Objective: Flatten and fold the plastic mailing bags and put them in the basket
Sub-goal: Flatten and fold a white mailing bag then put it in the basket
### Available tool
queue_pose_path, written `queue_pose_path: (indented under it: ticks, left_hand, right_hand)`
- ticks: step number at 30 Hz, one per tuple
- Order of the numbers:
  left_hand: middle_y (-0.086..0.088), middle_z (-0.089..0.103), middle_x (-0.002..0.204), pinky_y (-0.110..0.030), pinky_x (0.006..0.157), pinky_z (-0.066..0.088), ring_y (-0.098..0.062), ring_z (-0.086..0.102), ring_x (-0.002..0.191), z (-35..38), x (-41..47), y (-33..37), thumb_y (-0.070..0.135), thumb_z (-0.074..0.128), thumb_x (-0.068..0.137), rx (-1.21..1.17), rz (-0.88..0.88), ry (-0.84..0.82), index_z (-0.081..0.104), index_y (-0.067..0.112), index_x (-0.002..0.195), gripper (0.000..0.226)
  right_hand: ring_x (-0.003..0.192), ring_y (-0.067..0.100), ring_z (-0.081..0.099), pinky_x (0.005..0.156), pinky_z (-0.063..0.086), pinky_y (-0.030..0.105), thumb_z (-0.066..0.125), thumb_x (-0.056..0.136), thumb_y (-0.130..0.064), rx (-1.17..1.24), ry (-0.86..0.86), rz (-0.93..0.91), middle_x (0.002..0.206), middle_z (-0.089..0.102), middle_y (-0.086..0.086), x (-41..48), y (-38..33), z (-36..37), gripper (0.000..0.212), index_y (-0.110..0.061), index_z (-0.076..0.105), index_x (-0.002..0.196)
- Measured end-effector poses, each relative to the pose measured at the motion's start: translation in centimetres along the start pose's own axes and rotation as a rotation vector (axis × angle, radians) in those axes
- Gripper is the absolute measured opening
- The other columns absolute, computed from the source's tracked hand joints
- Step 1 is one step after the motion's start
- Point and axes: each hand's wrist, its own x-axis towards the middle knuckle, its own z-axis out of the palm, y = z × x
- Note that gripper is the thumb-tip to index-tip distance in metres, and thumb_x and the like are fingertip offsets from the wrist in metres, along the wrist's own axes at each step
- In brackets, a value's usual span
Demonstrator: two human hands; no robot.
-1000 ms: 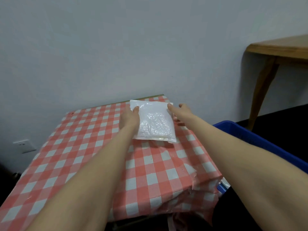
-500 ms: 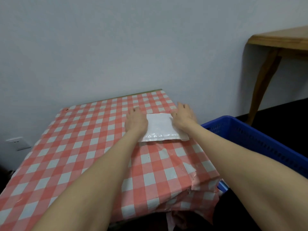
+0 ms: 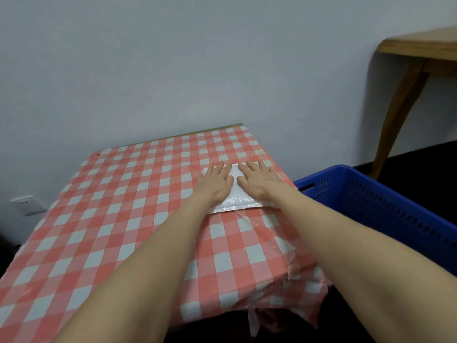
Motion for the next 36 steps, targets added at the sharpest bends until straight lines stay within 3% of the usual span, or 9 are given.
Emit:
queue_pose_path:
  ticks: [19, 36]
  left_hand:
    - [0.0, 0.002, 0.161, -0.046, 0.118, 0.008, -0.019, 0.007, 0.148, 0.38, 0.19, -0.11, 0.031, 0.015, 0.101, -0.013, -0.01, -0.016, 0.007, 0.024, 0.154, 0.054]
    - [-0.003, 0.003, 0.161, -0.046, 0.119, 0.01, -0.019, 0.004, 0.148, 0.13, -0.2, 0.31, 0.029, 0.015, 0.102, -0.021, -0.033, -0.025, 0.007, 0.023, 0.154, 0.053]
  right_hand:
    - [0.149, 0.025, -0.006, 0.12, 0.007, 0.049, 0.018, 0.102, -0.041, -0.003, -0.017, 0.015, 0.163, 0.002, -0.001, 0.16, -0.19, 0.23, 0.057, -0.024, 0.007, 0.155]
    - [0.149, 0.025, -0.007, 0.12, 0.004, 0.048, 0.019, 0.101, -0.041, 0.035, -0.024, 0.029, 0.163, -0.001, -0.001, -0.11, -0.18, 0.28, 0.057, -0.027, 0.007, 0.155]
